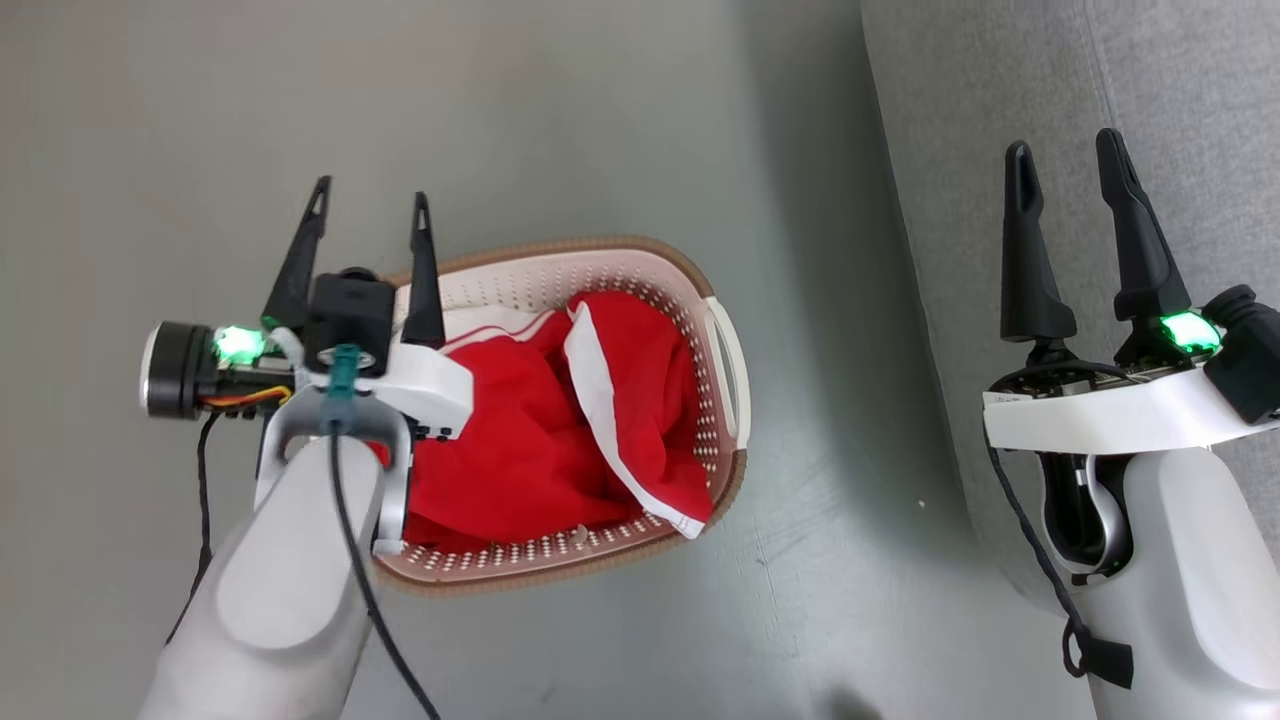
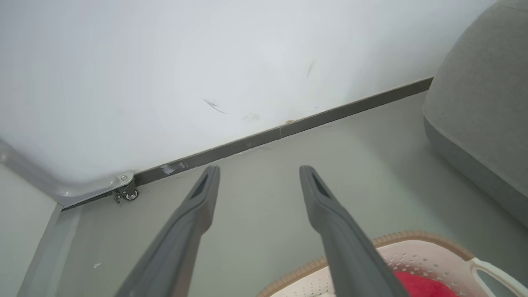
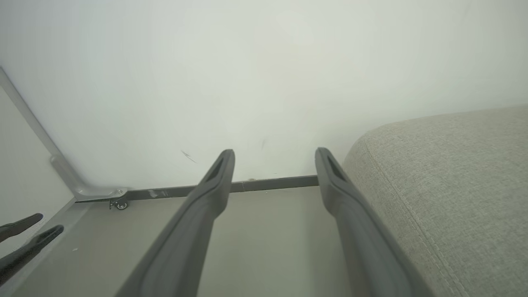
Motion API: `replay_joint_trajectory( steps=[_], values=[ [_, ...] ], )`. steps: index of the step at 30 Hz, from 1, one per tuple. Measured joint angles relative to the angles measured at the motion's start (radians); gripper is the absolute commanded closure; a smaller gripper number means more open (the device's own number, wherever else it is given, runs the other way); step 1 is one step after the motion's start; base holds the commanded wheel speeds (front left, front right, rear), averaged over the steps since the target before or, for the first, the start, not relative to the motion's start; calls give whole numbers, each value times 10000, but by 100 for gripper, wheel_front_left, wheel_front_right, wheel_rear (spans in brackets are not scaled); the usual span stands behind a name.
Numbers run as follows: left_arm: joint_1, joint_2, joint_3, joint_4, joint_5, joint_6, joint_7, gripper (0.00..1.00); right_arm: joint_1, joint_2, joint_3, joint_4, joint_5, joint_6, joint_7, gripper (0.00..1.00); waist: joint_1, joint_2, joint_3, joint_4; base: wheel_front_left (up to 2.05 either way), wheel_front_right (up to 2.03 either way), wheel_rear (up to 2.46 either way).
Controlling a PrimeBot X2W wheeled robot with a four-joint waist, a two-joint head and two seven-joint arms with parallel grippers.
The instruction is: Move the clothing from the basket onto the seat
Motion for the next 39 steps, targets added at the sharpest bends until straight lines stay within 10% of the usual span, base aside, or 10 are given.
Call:
replay_joint_trajectory(
  steps=[39],
  values=[
    [4166, 282, 1912, -3202, -1801, 82, -42, 0, 1578, -184, 157, 408, -1139, 0, 121, 0, 0, 0, -3281, 996, 0, 0, 0]
  ],
)
